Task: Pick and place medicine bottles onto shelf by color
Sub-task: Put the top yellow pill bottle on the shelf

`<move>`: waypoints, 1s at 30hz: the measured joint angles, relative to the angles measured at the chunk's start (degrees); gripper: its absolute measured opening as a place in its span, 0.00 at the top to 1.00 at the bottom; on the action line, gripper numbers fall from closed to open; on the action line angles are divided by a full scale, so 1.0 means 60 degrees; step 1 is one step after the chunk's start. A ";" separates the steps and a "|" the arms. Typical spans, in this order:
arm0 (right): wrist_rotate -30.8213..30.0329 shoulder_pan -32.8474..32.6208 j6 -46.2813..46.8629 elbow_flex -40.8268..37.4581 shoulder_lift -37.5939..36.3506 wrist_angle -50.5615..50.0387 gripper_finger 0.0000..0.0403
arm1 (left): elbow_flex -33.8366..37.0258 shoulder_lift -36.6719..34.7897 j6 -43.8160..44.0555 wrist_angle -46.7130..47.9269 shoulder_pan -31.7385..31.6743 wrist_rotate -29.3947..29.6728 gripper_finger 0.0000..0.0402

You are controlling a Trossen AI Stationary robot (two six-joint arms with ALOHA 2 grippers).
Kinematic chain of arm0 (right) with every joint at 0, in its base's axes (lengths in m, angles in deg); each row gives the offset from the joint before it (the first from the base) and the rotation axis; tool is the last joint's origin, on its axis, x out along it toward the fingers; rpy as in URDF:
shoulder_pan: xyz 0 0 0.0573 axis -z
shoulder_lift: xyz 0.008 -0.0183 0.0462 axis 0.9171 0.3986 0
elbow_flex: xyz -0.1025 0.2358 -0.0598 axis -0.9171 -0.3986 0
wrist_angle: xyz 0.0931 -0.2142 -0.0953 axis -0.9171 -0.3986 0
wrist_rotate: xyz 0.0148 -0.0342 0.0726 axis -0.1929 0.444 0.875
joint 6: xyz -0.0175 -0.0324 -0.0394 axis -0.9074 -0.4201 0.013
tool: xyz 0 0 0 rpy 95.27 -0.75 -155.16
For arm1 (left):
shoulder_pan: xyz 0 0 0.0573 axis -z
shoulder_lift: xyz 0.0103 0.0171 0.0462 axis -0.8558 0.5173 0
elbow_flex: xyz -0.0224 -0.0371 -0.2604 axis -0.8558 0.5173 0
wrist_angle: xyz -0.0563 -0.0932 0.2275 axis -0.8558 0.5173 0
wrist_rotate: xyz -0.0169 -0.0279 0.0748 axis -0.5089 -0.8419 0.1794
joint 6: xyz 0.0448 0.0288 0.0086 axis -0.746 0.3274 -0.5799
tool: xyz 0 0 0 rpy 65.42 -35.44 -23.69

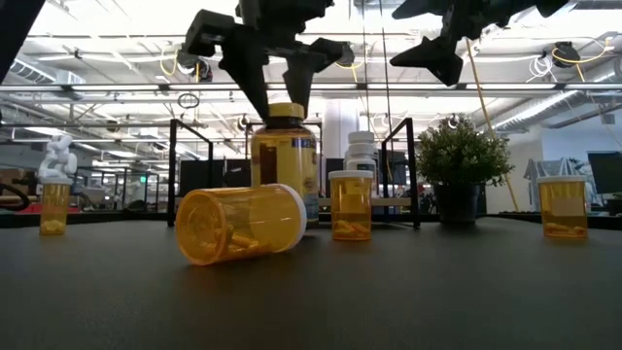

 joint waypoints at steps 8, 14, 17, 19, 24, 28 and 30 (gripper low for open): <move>-0.0014 0.0000 -0.0005 0.0000 0.0000 0.0000 0.30 | 0.0000 0.0001 0.0673 -0.0238 0.0004 -0.0004 0.43; -0.0004 0.0000 0.0013 0.0000 0.0000 0.0000 0.30 | -0.0007 -0.0006 0.1510 -0.0416 0.0004 0.0000 0.29; 0.0026 0.0000 -0.0117 0.0000 0.0038 0.0008 0.30 | -0.0007 -0.0006 0.1789 -0.0402 0.0011 0.0007 0.20; 0.0052 0.0004 -0.0306 0.0014 0.0146 0.0017 0.30 | -0.0007 -0.0014 0.2179 -0.0396 0.0012 0.0134 0.15; 0.0942 0.0225 -0.1360 0.1176 0.1042 -0.0809 0.30 | -0.0007 -0.0600 0.3892 -0.0084 -0.0013 0.0556 0.08; 0.1053 0.0299 -0.3759 0.3123 0.2486 -0.2402 0.30 | -0.0007 -0.1372 0.5788 0.0086 -0.0098 0.1267 0.09; 0.1038 0.0302 -0.5099 0.4188 0.3302 -0.3112 0.30 | -0.0007 -0.1797 0.7067 0.0233 -0.0226 0.1895 0.10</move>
